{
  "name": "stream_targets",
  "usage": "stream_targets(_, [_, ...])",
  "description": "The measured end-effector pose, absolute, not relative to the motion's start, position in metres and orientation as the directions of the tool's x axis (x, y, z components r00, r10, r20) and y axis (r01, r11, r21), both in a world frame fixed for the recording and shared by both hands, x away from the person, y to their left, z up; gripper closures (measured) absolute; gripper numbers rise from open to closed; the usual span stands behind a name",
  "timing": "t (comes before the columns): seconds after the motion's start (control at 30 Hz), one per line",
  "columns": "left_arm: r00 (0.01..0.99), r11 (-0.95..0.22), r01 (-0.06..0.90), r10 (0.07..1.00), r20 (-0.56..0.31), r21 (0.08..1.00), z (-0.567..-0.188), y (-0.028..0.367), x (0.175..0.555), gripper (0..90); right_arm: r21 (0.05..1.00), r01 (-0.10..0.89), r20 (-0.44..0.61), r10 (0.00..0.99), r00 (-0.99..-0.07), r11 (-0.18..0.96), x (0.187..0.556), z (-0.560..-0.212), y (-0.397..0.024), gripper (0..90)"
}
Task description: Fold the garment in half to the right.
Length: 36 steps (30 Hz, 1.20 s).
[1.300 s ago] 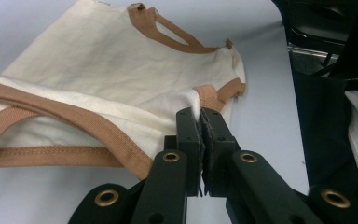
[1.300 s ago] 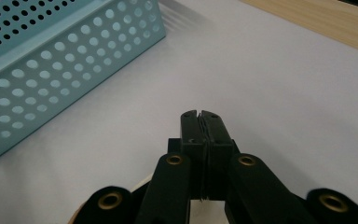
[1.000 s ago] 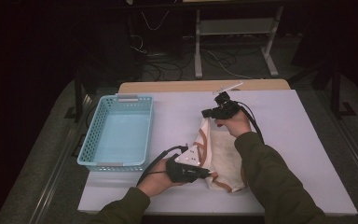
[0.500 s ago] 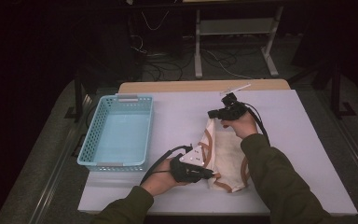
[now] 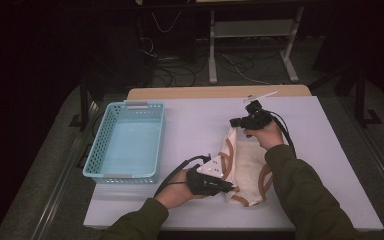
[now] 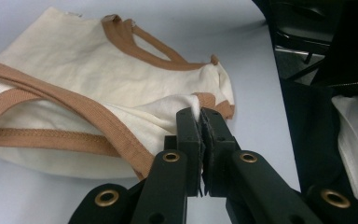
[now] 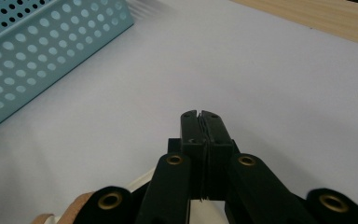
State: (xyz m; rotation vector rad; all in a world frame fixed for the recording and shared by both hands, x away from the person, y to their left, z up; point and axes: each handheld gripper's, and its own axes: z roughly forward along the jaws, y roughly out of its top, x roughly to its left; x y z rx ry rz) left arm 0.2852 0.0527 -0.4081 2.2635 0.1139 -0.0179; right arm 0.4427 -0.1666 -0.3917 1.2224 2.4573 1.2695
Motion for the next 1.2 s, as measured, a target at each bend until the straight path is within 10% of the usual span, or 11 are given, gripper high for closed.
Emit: stream_targets(1.2, [0.995,-0.646,0.077,0.001,-0.101,0.759,-0.414,0.010,0.291,86.5,0.715,0.645,0.258,0.756,-0.602,0.270,0.427,-0.409,-0.230,88.0])
